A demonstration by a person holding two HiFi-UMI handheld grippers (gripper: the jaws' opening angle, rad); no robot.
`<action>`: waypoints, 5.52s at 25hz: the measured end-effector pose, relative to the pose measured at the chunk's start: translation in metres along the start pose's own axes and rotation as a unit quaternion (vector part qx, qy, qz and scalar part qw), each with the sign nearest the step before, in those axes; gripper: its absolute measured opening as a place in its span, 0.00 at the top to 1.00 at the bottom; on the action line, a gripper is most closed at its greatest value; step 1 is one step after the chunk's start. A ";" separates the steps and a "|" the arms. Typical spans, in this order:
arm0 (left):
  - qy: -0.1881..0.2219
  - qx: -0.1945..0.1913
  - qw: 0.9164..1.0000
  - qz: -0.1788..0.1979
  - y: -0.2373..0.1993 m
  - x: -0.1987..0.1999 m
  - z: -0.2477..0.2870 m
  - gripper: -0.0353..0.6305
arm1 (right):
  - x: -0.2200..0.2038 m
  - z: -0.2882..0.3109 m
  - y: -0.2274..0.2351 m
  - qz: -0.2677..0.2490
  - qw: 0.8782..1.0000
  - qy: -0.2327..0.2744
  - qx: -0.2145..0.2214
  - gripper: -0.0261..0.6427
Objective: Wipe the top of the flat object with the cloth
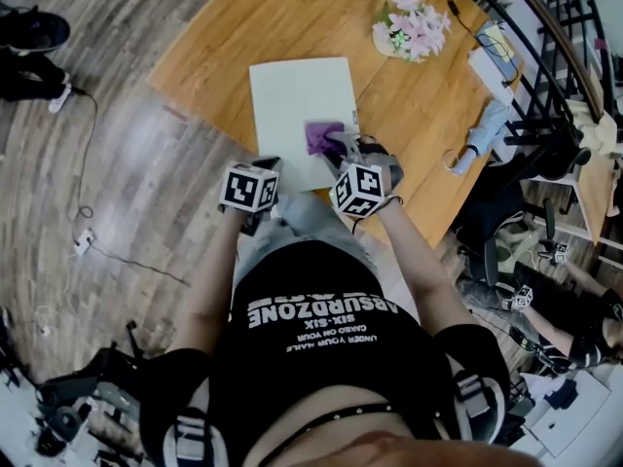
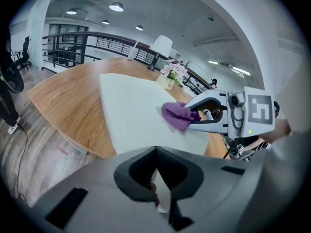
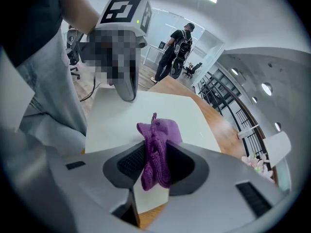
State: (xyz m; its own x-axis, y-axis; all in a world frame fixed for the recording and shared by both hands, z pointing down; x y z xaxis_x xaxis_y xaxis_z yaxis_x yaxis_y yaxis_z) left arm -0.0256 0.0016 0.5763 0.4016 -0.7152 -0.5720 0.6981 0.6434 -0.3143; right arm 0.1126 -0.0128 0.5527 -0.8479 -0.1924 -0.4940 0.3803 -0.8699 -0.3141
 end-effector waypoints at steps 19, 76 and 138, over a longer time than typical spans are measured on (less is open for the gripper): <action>0.004 0.016 1.000 -0.003 0.003 -0.003 0.000 0.92 | -0.014 -0.032 -0.049 0.018 1.000 0.001 0.021 0.76; 0.068 0.073 0.992 -0.074 0.001 -0.059 -0.034 0.92 | 0.017 -0.041 -0.097 -0.024 0.999 0.017 0.038 0.76; 0.062 0.073 0.995 -0.018 -0.053 0.015 -0.030 0.92 | 0.072 0.034 0.009 -0.042 0.999 0.019 0.014 0.76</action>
State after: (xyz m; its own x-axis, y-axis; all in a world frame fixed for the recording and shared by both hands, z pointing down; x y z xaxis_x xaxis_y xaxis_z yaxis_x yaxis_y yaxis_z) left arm -0.0745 -0.0356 0.5617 0.3055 -0.6921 -0.6540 0.7925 0.5655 -0.2283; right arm 0.0423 -0.0499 0.5413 -0.8612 -0.1009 -0.4982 0.2973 -0.8950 -0.3326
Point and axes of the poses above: the fingertips, and each gripper's own axes: z forward along the fingers, y to its right, x out of its top, the point moved 5 cm from there along -z, backward along the fingers, and after that the axes turned 13 degrees about z, right-handed, at the moved point
